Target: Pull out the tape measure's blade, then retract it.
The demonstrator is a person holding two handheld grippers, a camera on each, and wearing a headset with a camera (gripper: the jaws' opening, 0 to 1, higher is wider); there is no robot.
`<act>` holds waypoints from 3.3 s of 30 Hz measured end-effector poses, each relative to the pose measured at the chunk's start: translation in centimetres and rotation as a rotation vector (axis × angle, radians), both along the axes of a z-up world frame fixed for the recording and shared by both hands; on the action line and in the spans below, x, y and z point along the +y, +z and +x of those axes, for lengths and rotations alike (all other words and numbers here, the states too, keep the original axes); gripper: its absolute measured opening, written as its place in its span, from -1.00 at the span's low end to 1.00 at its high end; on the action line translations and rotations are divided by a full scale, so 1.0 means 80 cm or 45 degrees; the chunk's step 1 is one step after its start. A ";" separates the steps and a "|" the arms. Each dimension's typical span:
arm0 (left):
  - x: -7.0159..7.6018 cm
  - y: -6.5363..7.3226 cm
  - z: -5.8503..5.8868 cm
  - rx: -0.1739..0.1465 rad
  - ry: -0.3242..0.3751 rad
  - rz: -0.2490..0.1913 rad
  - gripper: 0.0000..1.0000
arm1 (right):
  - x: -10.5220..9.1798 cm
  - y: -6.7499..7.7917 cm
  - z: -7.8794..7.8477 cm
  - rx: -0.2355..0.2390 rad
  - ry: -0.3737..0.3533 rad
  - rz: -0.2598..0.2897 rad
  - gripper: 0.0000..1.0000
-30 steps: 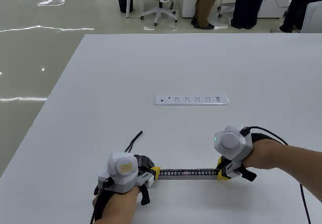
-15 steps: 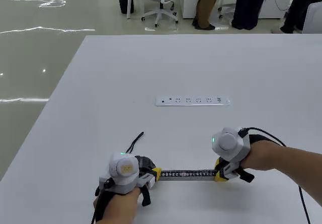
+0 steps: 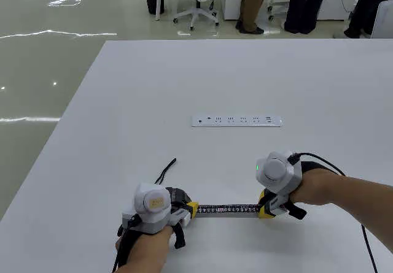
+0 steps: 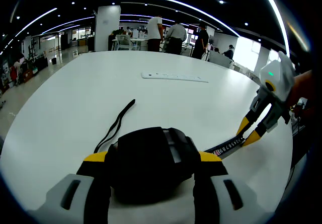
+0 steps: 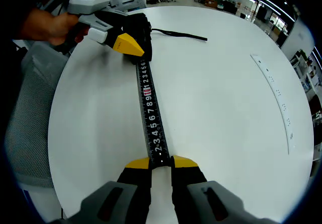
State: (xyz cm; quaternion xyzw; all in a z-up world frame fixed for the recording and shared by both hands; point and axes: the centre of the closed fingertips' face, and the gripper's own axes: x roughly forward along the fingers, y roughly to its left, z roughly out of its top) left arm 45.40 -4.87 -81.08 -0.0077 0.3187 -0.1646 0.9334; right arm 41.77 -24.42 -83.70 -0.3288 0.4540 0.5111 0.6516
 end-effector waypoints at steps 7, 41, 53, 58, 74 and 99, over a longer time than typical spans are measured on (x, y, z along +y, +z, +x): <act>0.000 0.000 0.000 0.001 0.000 -0.002 0.26 | 0.008 0.002 -0.001 0.002 0.003 0.008 -0.72; 0.001 0.000 0.001 -0.005 -0.003 -0.004 0.26 | 0.039 -0.001 0.005 -0.008 0.009 0.035 -0.72; 0.001 0.000 0.001 -0.003 -0.004 -0.009 0.26 | 0.050 0.000 0.004 -0.012 0.009 0.055 -0.72; 0.001 0.000 0.000 -0.003 -0.008 -0.016 0.26 | 0.054 0.002 0.003 -0.016 0.011 0.066 -0.72; 0.001 0.001 0.000 -0.010 -0.001 -0.029 0.26 | 0.065 0.002 0.005 -0.017 0.017 0.067 -0.71; 0.002 0.001 0.000 -0.014 -0.007 -0.040 0.27 | 0.094 0.002 0.008 -0.026 0.027 0.095 -0.71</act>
